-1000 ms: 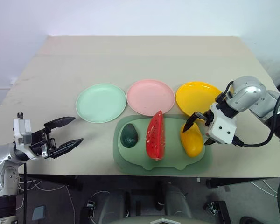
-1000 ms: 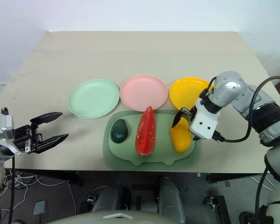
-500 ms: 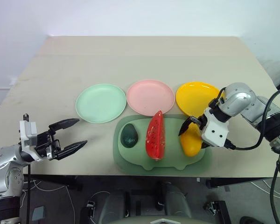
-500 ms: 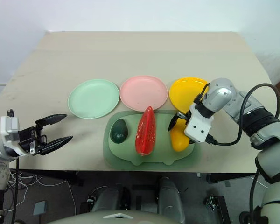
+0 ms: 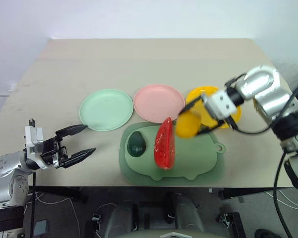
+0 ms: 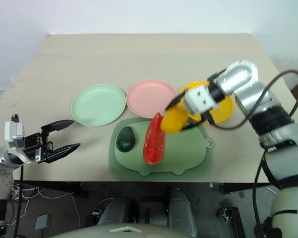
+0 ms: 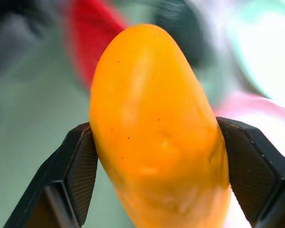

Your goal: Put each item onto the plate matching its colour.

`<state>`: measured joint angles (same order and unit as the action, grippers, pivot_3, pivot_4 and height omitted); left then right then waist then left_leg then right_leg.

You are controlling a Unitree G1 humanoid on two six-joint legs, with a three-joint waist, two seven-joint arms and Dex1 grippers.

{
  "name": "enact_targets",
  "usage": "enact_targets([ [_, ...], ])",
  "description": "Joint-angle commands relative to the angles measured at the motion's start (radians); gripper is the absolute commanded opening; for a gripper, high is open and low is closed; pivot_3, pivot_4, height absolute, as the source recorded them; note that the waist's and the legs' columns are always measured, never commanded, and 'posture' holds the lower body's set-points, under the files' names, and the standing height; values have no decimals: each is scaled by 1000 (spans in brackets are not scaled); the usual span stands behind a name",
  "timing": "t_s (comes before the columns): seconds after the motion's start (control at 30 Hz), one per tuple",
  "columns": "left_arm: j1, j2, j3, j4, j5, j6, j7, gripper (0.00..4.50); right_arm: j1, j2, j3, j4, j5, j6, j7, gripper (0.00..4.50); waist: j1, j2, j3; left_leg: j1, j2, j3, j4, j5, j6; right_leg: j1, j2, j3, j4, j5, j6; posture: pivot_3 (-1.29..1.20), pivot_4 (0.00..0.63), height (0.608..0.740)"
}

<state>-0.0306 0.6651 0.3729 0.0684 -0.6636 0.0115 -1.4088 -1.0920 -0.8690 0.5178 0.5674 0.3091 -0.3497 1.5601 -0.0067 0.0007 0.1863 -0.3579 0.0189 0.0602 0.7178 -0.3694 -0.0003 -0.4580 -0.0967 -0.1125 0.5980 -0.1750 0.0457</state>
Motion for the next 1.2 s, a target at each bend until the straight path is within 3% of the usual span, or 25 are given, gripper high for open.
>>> enact_targets([
  [0.03,0,9,16,-17,-7,-13,3,4500,-29,20,-63,160,-117,35,-66,3478,2,0,0,0,0,0,0,0,-1,0,0,0,0,0,0,0,150,736],
  [0.4,-17,16,13,4,0,-13,-1,4500,-143,87,-138,492,-322,234,-166,3478,-13,1,0,0,-1,8,-1,1,-2,-3,0,1,2,0,0,0,150,736],
  [0.6,-10,10,14,3,6,-21,4,4500,-182,98,-149,554,-402,274,-206,3478,-11,1,0,0,0,9,-1,1,-2,-3,0,1,2,0,0,0,150,736],
  [0.73,-7,2,15,-2,7,-25,14,4500,-192,90,-56,601,-584,267,-338,3478,-9,1,0,0,0,10,-1,1,-2,-3,0,2,2,0,0,0,150,736],
  [1.0,7,7,21,-11,5,-30,20,4500,-195,110,-86,649,-629,253,-329,3478,-15,1,1,0,-1,11,-1,1,-2,-4,0,2,2,0,0,0,150,736],
  [1.03,8,8,22,-10,6,-30,19,4500,-196,110,-90,651,-628,249,-318,4174,-15,1,1,0,-1,11,-1,1,-3,-4,0,2,2,0,0,0,150,736],
  [1.07,7,9,21,-8,6,-31,19,4500,-199,108,-94,651,-626,245,-305,4431,-14,1,1,0,0,11,-1,1,-3,-4,0,2,2,0,0,0,150,736],
  [1.2,-2,12,19,1,7,-35,19,4500,-228,100,-120,640,-611,228,-255,4475,-14,1,1,0,0,11,-1,1,-3,-4,0,2,2,0,0,0,150,736],
])
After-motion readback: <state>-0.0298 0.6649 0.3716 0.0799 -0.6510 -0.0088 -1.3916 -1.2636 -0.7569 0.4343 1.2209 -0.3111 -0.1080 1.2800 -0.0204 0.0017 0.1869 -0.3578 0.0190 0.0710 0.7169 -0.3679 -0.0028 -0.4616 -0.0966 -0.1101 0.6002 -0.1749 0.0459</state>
